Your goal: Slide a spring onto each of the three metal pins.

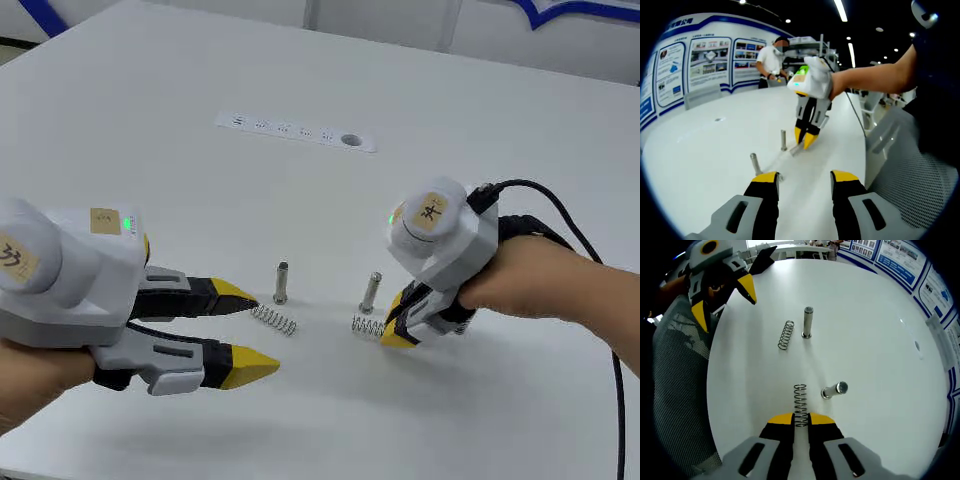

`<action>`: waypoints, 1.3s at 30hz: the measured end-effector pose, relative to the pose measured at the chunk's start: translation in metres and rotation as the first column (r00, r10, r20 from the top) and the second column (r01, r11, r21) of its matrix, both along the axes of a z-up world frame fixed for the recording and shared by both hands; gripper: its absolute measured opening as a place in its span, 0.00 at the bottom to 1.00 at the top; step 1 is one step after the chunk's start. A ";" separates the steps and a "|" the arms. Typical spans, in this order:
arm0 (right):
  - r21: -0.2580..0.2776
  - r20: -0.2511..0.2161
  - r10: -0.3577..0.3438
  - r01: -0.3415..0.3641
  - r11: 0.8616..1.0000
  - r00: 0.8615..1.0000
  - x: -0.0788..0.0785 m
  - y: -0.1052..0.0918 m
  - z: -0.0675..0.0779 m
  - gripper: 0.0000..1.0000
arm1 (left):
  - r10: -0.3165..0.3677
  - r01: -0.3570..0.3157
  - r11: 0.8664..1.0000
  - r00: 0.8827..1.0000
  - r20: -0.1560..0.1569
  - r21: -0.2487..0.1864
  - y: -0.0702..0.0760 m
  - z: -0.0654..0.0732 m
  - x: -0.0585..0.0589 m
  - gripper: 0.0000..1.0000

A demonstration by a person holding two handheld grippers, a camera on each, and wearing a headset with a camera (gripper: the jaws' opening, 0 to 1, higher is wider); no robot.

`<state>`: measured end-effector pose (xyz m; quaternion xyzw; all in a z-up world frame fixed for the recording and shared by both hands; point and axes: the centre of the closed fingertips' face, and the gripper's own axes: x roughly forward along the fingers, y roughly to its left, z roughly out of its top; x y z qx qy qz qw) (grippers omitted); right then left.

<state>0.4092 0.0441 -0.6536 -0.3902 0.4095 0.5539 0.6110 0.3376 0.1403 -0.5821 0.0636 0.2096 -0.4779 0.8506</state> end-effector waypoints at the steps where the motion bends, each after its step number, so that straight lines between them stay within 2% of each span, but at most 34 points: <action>1: -0.001 -0.001 0.002 -0.002 1.000 1.000 -0.002 0.000 0.002 0.11 | -0.002 0.002 1.000 1.000 0.000 0.000 -0.001 0.000 0.000 0.42; 10: 0.049 -0.015 0.026 -0.026 0.998 1.000 -0.020 0.002 0.030 0.11 | -0.032 0.032 0.999 0.999 0.006 0.000 -0.008 0.003 0.000 0.43; 19: 0.084 0.010 0.075 -0.076 0.994 0.997 -0.034 0.010 0.057 0.11 | -0.057 0.057 0.998 0.998 0.029 0.005 -0.018 0.011 0.006 0.43; 27: 0.087 0.028 0.135 -0.137 0.987 0.990 -0.047 0.020 0.067 0.11 | -0.097 0.096 0.995 0.995 0.039 0.018 -0.028 0.013 0.004 0.42; 39: 0.107 0.051 0.201 -0.206 0.973 0.978 -0.057 0.036 0.079 0.12 | -0.156 0.154 0.987 0.986 0.062 0.035 -0.041 0.020 0.004 0.36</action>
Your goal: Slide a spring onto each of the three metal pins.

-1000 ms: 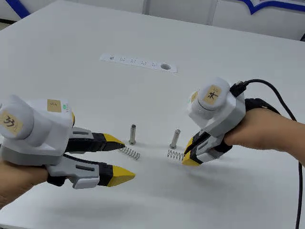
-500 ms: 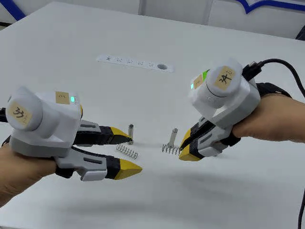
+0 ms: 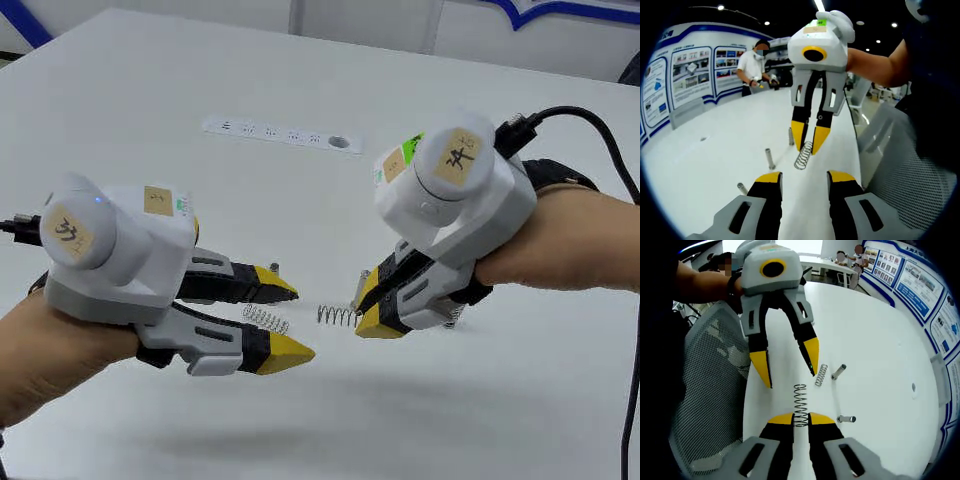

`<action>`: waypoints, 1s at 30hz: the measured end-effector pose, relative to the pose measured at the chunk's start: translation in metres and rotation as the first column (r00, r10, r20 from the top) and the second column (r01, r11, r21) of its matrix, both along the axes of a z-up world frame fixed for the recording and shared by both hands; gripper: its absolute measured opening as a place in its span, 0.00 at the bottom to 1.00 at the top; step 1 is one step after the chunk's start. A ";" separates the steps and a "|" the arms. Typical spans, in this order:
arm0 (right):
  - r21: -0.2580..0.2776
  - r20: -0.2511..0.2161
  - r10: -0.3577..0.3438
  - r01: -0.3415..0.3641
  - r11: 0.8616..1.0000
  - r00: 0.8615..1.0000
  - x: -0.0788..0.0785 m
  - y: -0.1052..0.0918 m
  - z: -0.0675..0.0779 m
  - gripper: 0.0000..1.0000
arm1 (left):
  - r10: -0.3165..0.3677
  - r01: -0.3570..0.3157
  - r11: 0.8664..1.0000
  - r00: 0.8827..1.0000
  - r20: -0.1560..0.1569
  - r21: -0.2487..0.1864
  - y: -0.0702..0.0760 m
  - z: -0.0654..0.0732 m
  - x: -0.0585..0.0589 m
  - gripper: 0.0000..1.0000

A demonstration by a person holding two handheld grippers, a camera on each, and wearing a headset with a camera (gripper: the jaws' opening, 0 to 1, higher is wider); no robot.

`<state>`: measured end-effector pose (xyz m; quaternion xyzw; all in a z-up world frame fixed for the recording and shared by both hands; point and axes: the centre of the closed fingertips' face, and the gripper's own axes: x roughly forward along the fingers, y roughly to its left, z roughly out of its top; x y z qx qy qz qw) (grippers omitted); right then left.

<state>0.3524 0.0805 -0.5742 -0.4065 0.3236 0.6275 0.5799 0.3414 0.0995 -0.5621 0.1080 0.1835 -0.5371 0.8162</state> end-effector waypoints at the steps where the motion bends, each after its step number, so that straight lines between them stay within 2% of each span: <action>1: 0.002 0.002 0.008 -0.008 1.000 1.000 -0.001 0.001 0.001 0.12 | -0.006 0.006 1.000 1.000 0.003 0.001 -0.001 0.000 0.000 0.35; 16: 0.018 0.018 0.095 -0.095 0.995 0.995 -0.012 0.011 0.006 0.12 | -0.040 0.040 0.999 0.999 0.015 -0.003 -0.007 0.004 -0.002 0.24; 30: 0.032 0.016 0.109 -0.110 0.993 0.994 -0.016 0.012 0.009 0.12 | -0.065 0.065 0.998 0.998 0.024 0.008 -0.010 0.003 -0.005 0.13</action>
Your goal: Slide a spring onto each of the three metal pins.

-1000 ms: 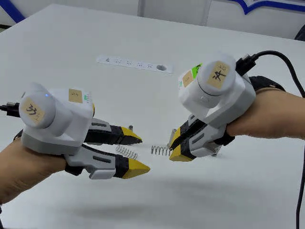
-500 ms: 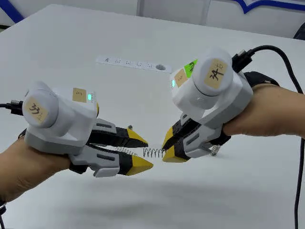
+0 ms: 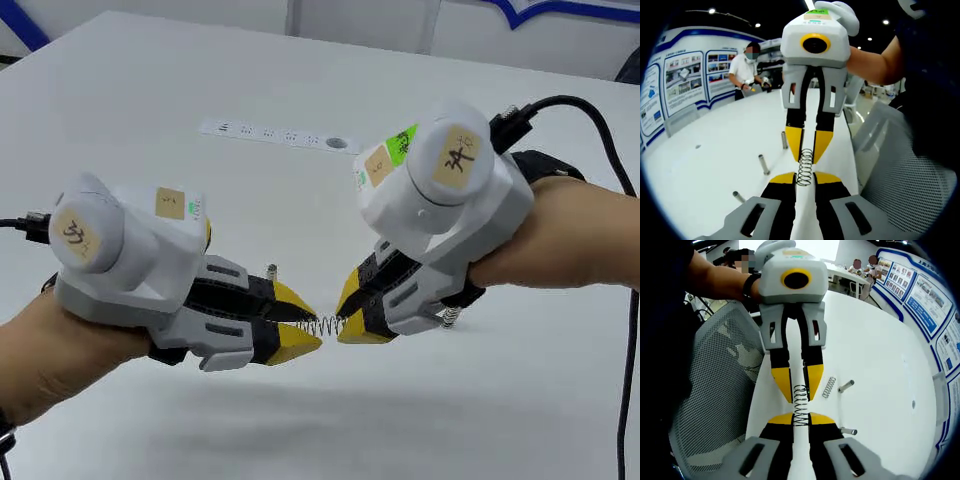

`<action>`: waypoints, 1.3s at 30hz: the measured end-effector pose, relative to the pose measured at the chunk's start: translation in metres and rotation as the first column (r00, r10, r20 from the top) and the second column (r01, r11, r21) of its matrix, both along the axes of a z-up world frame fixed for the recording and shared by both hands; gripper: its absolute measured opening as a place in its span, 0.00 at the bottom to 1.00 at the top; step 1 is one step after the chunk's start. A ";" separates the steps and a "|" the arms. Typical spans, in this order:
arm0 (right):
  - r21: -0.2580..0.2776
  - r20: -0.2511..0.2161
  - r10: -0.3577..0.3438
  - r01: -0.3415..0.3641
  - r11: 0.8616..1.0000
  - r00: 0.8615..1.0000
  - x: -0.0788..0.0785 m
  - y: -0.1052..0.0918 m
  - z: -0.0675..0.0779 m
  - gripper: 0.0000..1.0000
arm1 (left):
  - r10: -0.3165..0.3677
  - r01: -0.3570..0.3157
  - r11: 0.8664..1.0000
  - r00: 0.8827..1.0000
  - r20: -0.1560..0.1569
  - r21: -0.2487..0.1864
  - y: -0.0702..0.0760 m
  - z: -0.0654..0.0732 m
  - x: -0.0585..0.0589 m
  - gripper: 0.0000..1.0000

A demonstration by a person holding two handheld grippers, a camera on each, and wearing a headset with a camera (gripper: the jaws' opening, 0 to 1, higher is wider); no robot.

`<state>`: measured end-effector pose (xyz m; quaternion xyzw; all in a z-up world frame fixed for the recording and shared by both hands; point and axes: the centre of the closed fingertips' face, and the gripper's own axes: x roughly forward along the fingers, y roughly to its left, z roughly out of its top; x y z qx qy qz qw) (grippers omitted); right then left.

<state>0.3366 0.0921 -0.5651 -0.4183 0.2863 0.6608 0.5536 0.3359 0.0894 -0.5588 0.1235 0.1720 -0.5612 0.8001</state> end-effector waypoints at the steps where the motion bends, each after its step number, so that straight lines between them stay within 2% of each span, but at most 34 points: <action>1: 0.001 0.000 0.001 -0.001 1.000 1.000 0.000 0.000 0.000 0.12 | 0.000 0.000 1.000 1.000 0.001 0.001 0.000 0.000 0.000 0.13; 12: -0.003 -0.008 -0.018 0.018 1.000 1.000 0.001 -0.002 -0.002 0.14 | -0.017 0.017 1.000 1.000 0.024 0.002 0.000 0.002 -0.002 0.11; 22: -0.013 -0.015 -0.017 0.017 1.000 1.000 -0.001 -0.006 -0.010 0.14 | -0.027 0.028 0.999 0.999 0.029 -0.027 -0.002 0.009 -0.005 0.11; 30: 0.010 0.005 -0.003 0.003 1.000 1.000 -0.001 -0.003 0.001 0.12 | -0.020 0.020 1.000 1.000 0.020 -0.021 -0.001 0.006 -0.004 0.11; 35: 0.040 -0.003 0.004 -0.004 0.999 1.000 -0.004 0.004 0.011 0.12 | -0.018 0.018 1.000 1.000 0.009 -0.014 0.000 0.002 -0.005 0.11; 39: 0.046 -0.006 0.011 -0.011 0.999 1.000 -0.006 0.008 0.013 0.12 | -0.018 0.018 1.000 1.000 0.005 -0.010 0.000 0.000 -0.005 0.11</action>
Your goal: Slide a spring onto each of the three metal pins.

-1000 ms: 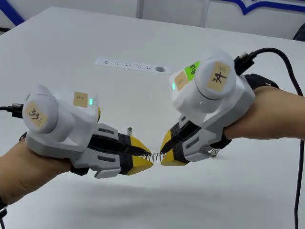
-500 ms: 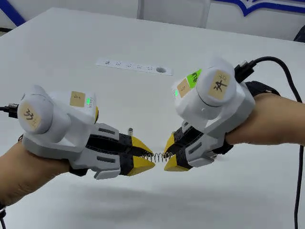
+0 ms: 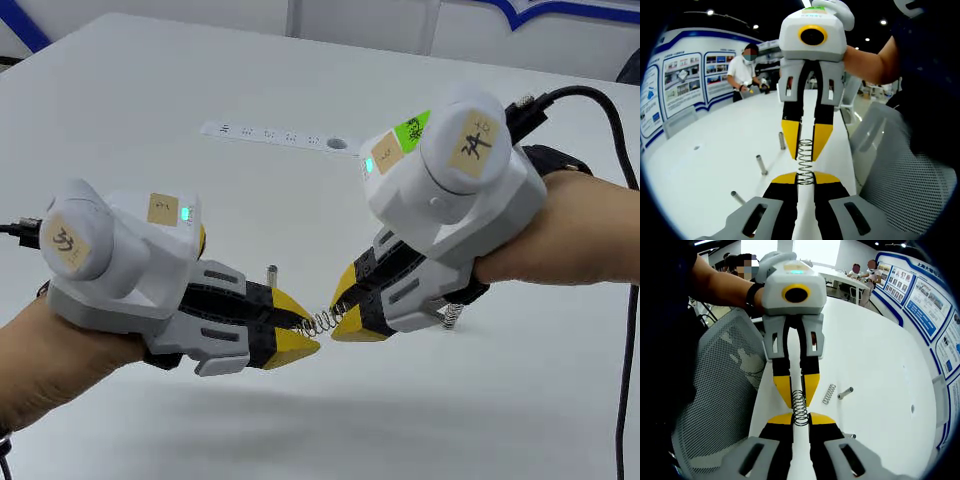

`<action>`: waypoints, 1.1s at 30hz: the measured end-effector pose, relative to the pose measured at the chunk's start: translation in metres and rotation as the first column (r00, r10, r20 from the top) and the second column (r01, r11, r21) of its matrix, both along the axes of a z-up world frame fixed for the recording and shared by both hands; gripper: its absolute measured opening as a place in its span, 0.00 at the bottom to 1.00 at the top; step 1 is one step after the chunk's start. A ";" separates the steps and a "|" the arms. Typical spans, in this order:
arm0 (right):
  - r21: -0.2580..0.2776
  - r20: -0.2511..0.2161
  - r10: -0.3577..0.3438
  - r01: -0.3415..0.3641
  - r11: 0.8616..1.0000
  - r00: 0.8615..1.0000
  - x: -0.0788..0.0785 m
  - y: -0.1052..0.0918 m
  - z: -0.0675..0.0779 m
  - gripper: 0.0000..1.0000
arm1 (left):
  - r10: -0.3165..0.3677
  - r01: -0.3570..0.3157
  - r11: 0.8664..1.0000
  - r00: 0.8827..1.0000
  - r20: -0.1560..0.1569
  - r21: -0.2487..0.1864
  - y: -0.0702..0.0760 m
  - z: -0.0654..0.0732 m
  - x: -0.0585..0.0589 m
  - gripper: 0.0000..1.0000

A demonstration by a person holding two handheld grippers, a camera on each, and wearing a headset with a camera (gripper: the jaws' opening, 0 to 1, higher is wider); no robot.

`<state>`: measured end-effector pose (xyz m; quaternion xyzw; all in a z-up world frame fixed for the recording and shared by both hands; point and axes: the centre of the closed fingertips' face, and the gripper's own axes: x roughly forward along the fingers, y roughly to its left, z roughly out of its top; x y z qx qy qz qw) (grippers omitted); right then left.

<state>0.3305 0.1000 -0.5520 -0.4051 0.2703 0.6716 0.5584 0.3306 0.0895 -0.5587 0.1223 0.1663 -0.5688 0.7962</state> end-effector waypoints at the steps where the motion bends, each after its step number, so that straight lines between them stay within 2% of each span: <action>1: 0.005 -0.003 0.003 -0.003 1.000 1.000 -0.001 0.002 0.002 0.12 | -0.001 0.001 1.000 1.000 -0.002 0.002 0.000 -0.001 0.000 0.11; 10: 0.042 -0.014 0.027 -0.026 0.999 1.000 -0.009 0.016 0.013 0.12 | -0.005 0.005 1.000 1.000 -0.008 -0.009 -0.001 -0.001 -0.001 0.11; 17: 0.034 -0.007 0.032 -0.032 0.999 0.999 -0.009 0.017 0.012 0.12 | -0.006 0.006 1.000 1.000 -0.007 -0.007 -0.002 -0.003 0.000 0.11; 20: 0.031 -0.010 0.030 -0.030 0.999 1.000 -0.008 0.016 0.011 0.12 | -0.003 0.003 1.000 1.000 -0.017 -0.014 -0.003 -0.003 0.000 0.12; 28: 0.007 0.005 0.017 -0.017 1.000 1.000 -0.001 0.010 0.008 0.12 | 0.019 -0.020 0.999 0.999 -0.034 -0.027 0.003 -0.002 0.002 0.19; 33: -0.002 0.016 -0.012 0.012 1.000 1.000 0.009 0.000 0.010 0.12 | 0.040 -0.042 0.999 0.998 -0.043 -0.034 0.010 -0.001 0.004 0.23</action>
